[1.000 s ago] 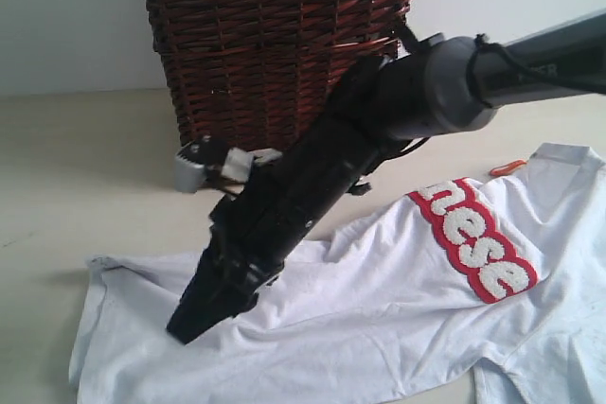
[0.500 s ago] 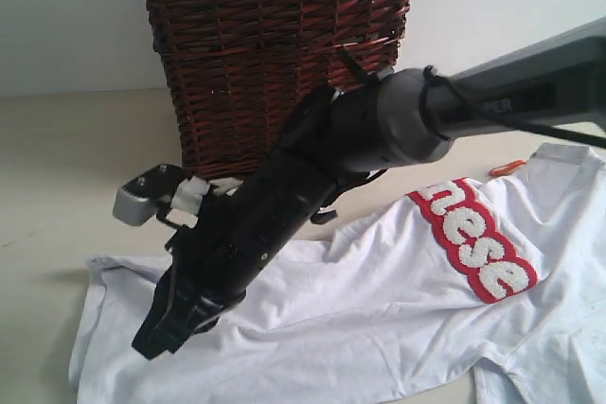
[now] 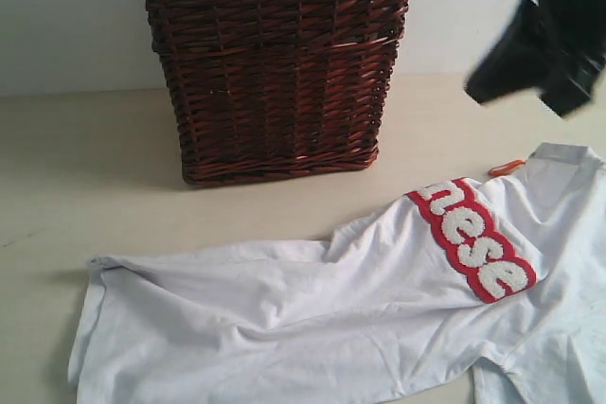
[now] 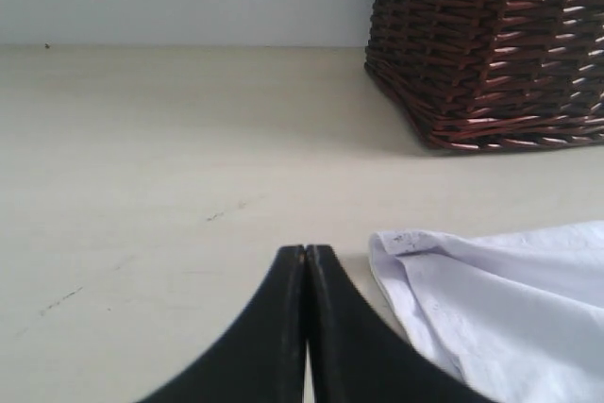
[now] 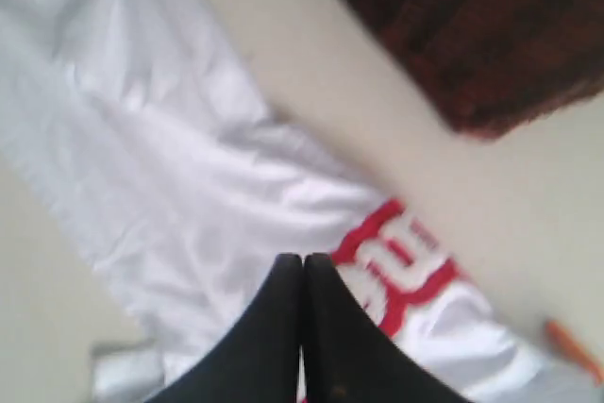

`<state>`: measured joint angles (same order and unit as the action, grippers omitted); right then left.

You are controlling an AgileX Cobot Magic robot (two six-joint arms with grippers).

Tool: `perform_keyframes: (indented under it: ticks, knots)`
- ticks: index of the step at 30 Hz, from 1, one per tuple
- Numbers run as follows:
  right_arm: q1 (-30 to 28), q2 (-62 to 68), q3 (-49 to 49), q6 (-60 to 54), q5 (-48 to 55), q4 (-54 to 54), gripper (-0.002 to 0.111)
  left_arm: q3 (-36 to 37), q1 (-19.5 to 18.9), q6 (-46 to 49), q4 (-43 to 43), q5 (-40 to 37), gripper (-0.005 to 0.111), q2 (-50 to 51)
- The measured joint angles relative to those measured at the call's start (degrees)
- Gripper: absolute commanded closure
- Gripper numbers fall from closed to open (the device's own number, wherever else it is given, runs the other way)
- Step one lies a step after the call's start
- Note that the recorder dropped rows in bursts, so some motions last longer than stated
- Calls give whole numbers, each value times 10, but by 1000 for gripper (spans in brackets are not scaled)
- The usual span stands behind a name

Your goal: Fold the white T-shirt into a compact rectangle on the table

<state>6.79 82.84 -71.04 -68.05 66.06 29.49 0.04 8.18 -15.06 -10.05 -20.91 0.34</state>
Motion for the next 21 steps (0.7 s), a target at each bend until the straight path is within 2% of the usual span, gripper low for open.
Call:
perform_keyframes:
  ticks: [2, 3, 5, 6, 9, 14, 16, 17, 18, 19, 21]
  knots:
    - [-26, -3, 58, -12, 22, -26, 94, 0, 0, 0, 0, 0, 106, 0]
    - [-33, 1, 108, -22, 28, -39, 77, 0, 0, 0, 0, 0, 106, 0]
    - [-32, 9, 202, -57, 34, -57, 54, 0, 0, 0, 0, 0, 106, 0]
    - [-24, 11, 238, -68, 35, -72, 53, 0, 0, 0, 0, 0, 106, 0]
    - [-3, 15, 316, -31, 36, -103, 53, 0, 0, 0, 0, 0, 106, 0]
    - [26, 87, 350, 159, -55, -175, 56, 0, 0, 0, 0, 0, 106, 0]
    - [30, 129, 350, 208, -81, -202, 64, 0, 0, 0, 0, 0, 106, 0]
    - [30, 140, 350, 216, -89, -205, 77, 0, 0, 0, 0, 0, 106, 0]
    - [30, 158, 351, 226, -94, -208, 83, 0, 0, 0, 0, 0, 106, 0]
    - [30, 162, 350, 228, -95, -211, 97, 0, 0, 0, 0, 0, 106, 0]
    - [30, 171, 348, 230, -97, -215, 108, 0, 0, 0, 0, 0, 106, 0]
